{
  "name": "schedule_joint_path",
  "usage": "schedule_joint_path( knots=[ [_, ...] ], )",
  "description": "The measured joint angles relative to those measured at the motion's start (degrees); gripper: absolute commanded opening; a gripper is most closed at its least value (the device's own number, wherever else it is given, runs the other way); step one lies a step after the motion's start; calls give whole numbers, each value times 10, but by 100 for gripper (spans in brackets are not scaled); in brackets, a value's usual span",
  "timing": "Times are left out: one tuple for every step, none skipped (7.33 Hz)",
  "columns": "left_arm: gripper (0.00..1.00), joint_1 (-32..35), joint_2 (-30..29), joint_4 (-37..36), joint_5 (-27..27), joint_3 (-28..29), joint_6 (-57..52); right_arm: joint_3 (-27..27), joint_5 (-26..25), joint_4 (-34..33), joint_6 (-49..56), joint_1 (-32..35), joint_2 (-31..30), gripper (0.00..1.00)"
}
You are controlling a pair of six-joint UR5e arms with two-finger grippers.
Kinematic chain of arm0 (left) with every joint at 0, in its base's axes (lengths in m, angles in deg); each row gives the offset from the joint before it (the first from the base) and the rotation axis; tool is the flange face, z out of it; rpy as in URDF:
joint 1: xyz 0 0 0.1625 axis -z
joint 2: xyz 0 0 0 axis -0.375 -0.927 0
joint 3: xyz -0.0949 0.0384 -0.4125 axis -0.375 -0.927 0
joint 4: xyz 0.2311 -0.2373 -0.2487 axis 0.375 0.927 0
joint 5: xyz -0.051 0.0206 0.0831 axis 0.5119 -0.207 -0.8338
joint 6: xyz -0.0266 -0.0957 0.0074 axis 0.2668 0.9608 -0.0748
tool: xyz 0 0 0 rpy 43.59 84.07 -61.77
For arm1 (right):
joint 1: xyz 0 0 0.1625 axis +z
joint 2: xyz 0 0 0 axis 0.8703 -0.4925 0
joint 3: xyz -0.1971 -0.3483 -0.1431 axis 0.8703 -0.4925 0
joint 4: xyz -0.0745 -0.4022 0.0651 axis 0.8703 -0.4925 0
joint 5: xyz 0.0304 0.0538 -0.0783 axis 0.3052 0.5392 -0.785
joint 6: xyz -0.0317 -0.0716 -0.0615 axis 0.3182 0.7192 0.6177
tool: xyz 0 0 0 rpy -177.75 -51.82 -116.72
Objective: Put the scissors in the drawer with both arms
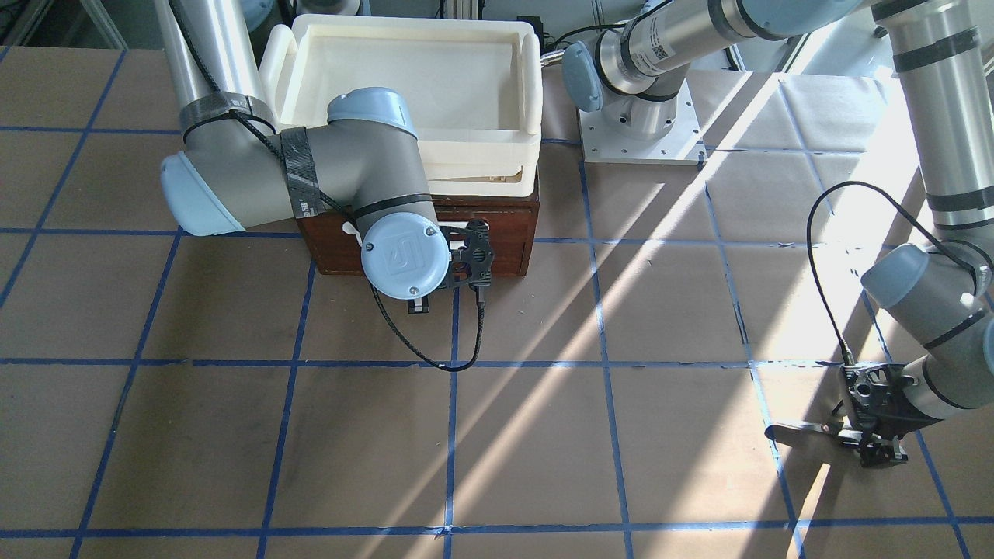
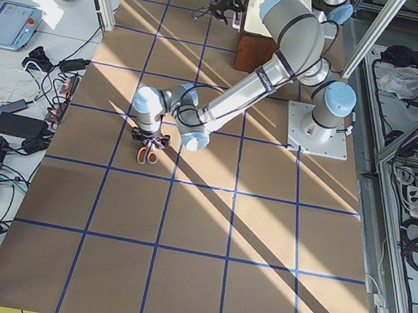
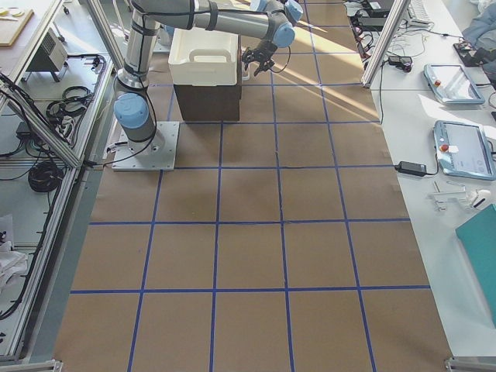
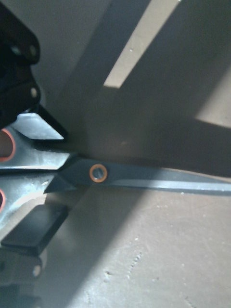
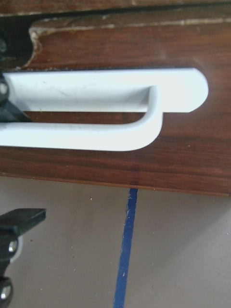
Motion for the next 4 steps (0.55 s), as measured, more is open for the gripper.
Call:
schedule_joint_path(
  knots=[
    [0, 0, 2, -5, -1, 0, 0, -2, -6, -7, 1, -1, 1, 56],
    [0, 0, 4, -8, -2, 0, -1, -5, -10, -14, 1, -2, 4, 56],
    [0, 0, 6, -9, -3, 0, -1, -10, -12, -24, 2, -4, 6, 56],
    [0, 2, 9, -10, -3, 0, -1, -19, -13, -32, 5, -6, 10, 56]
  ],
)
